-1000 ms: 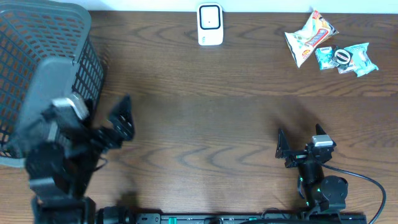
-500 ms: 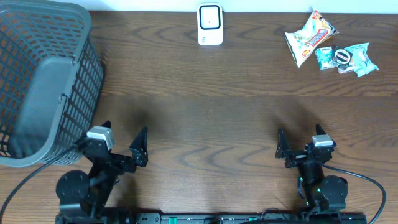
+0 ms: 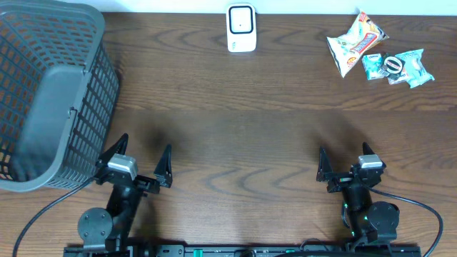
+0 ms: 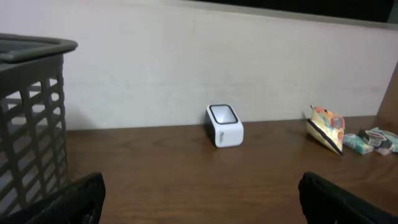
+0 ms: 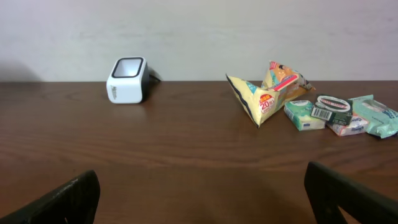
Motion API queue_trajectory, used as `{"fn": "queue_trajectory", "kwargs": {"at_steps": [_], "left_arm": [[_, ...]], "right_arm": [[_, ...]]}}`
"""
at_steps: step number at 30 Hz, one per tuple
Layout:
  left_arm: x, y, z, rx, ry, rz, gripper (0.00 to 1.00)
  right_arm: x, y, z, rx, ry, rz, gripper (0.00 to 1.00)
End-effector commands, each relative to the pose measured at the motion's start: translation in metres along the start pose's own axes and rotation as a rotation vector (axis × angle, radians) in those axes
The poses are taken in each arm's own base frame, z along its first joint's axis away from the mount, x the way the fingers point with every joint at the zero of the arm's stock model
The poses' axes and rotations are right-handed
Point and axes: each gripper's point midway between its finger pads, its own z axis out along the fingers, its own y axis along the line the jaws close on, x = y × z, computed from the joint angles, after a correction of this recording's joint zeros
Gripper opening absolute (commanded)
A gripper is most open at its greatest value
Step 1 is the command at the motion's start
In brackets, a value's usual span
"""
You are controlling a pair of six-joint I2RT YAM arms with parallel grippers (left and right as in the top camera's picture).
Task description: Scan the item barcode
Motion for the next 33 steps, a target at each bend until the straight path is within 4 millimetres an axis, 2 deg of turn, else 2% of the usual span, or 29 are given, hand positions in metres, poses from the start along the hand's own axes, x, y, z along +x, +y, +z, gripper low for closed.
{"fn": "queue_trajectory", "kwargs": {"at_steps": [1, 28, 33], "left_arm": [[0.000, -0.001, -0.002, 0.009, -0.044, 0.032, 0.98], [0.019, 0.002, 0.005, 0.013, -0.112, 0.048, 0.98], [0.028, 0.010, 0.006, -0.044, -0.076, 0.029, 0.98]], "right_arm": [[0.000, -0.002, 0.000, 0.013, -0.001, 0.011, 0.99], [0.000, -0.002, 0.000, 0.012, -0.002, 0.011, 0.99], [0.000, -0.002, 0.000, 0.012, -0.002, 0.011, 0.99]]}}
